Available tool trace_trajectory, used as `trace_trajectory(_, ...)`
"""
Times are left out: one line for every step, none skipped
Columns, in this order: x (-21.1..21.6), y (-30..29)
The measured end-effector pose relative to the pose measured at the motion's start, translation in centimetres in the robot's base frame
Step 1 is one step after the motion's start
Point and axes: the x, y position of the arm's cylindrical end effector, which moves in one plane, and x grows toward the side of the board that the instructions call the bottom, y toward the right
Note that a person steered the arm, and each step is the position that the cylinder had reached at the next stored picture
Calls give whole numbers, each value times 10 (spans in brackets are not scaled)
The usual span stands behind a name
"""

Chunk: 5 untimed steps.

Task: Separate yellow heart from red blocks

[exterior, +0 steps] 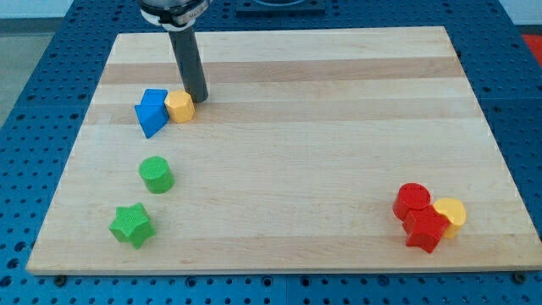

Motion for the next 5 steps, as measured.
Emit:
trace_trajectory(0,53)
trace_trajectory(0,143)
trace_trajectory(24,247)
trace_trajectory(79,337)
trace_trajectory(162,389)
